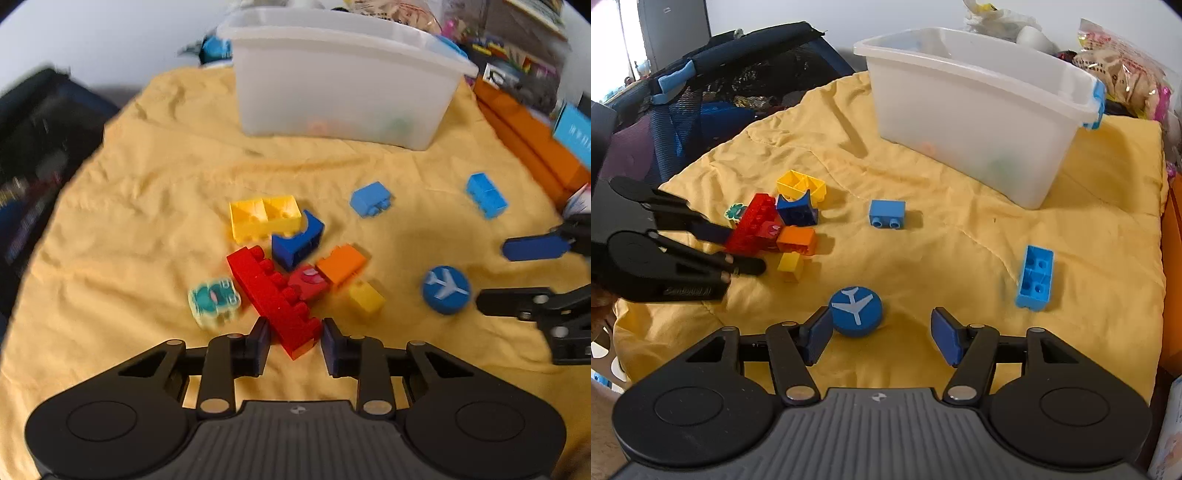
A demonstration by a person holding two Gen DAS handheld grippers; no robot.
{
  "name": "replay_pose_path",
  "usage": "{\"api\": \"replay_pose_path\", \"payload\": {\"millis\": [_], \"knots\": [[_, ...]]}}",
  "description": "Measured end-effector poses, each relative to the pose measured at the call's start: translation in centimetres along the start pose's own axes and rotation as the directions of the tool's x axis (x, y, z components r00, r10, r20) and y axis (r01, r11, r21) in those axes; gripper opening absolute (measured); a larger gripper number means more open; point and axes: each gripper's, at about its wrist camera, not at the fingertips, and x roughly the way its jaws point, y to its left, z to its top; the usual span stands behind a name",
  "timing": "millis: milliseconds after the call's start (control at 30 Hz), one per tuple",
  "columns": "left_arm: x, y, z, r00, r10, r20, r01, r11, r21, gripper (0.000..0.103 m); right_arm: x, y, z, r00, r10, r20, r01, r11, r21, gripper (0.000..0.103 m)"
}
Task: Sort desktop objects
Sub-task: 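Return both grippers to the blanket, left gripper toward the long red brick, then grasp the long red brick with the left gripper while the right grasps a blue brick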
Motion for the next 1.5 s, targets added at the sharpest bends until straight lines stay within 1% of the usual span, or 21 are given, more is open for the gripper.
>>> {"api": "replay_pose_path", "payload": {"millis": [67,100,133,200,233,367,400,433,600,667,767,833,867,900,1000,1133,1233,1333,1367,1400,1500], "knots": [[-1.0,1.3,-0.5,0.989,-0.149,-0.013,0.146,0.981,-0.130,0.033,-0.2,0.0,-0.1,1.000,-0.003,0.004,0.003,1.000,0.000,0.062],[-1.7,2.0,-0.8,0.969,-0.248,-0.002,0.243,0.949,-0.199,0.033,-0.3,0.0,-0.2,1.000,-0.003,0.006,0.003,1.000,0.001,0.062],[-2.1,2.5,-1.2,0.940,-0.340,0.015,0.332,0.908,-0.256,0.033,-0.4,0.0,-0.3,1.000,-0.002,0.008,0.002,1.000,0.003,0.062],[-1.9,2.9,-2.0,0.887,-0.460,0.026,0.442,0.833,-0.333,0.033,-0.3,0.0,-0.4,1.000,-0.002,0.005,0.002,1.000,0.007,0.062],[-1.6,3.0,-2.3,0.876,-0.482,0.028,0.460,0.816,-0.350,0.033,-0.3,-0.1,-0.5,1.000,-0.002,0.003,0.002,1.000,0.008,0.062],[-0.8,3.7,-3.5,0.919,-0.393,-0.027,0.351,0.847,-0.400,0.033,0.1,0.0,-0.5,1.000,0.008,-0.007,-0.008,1.000,0.011,0.062],[-1.1,3.6,-3.6,0.935,-0.352,-0.037,0.313,0.870,-0.382,0.034,0.1,0.1,-0.4,1.000,0.011,-0.006,-0.011,1.000,0.006,0.062],[-1.7,3.3,-3.7,0.951,-0.306,-0.040,0.275,0.899,-0.341,0.040,0.0,0.2,-0.3,1.000,0.014,-0.002,-0.014,1.000,-0.002,0.062],[-3.5,1.7,-3.4,0.993,-0.118,-0.016,0.112,0.974,-0.198,0.044,0.1,1.0,-0.3,0.999,0.032,-0.001,-0.032,0.999,-0.030,0.062],[-3.8,0.8,-3.0,0.996,-0.091,-0.015,0.088,0.986,-0.141,0.046,0.2,1.2,-0.4,0.999,0.039,-0.004,-0.039,0.999,-0.035,0.062],[-3.5,0.3,-2.5,0.991,-0.130,-0.018,0.126,0.983,-0.130,0.046,0.0,1.5,-0.4,0.999,0.039,0.003,-0.039,0.998,-0.050,0.062],[-2.6,-0.2,-2.3,0.993,-0.108,-0.039,0.104,0.989,-0.108,0.045,-0.1,1.5,-0.4,0.999,0.031,0.007,-0.031,0.998,-0.060,0.063],[-2.0,-0.5,-2.2,0.994,-0.096,-0.059,0.090,0.992,-0.094,0.044,-0.1,1.5,-0.4,1.000,0.028,0.008,-0.028,0.998,-0.062,0.063],[-1.5,-0.6,-2.1,0.994,-0.088,-0.066,0.082,0.993,-0.087,0.036,-0.1,1.5,-0.4,1.000,0.024,0.009,-0.024,0.998,-0.061,0.063],[-1.3,-0.9,-2.0,0.996,-0.071,-0.061,0.068,0.997,-0.041,0.033,0.0,1.1,-0.6,1.000,0.011,0.000,-0.011,0.998,-0.054,0.063],[-1.8,-0.9,-1.8,0.999,-0.003,-0.047,0.006,0.999,0.054,0.028,-0.3,-0.3,-0.3,0.997,-0.076,0.017,0.077,0.997,-0.004,0.062],[-1.6,0.1,-1.4,0.998,-0.006,-0.055,0.008,0.999,0.036,0.027,-0.6,-2.7,0.3,0.986,-0.165,0.033,0.162,0.984,0.078,0.062],[-1.3,0.4,-1.2,0.998,-0.003,-0.064,0.006,0.999,0.037,0.027,0.0,-5.2,1.0,0.961,-0.274,0.039,0.266,0.953,0.145,0.061],[-1.3,0.4,-1.3,0.998,-0.005,-0.065,0.008,0.999,0.039,0.027,0.3,-5.8,1.3,0.952,-0.303,0.036,0.295,0.945,0.145,0.058],[-1.2,0.4,-1.3,0.998,-0.005,-0.066,0.008,0.999,0.044,0.027,0.6,-5.9,1.6,0.943,-0.330,0.044,0.323,0.939,0.115,0.049],[-0.9,0.3,-1.2,0.998,-0.006,-0.069,0.010,0.998,0.057,0.027,1.2,-4.5,2.2,0.937,-0.339,0.091,0.343,0.938,-0.041,0.040]]}}
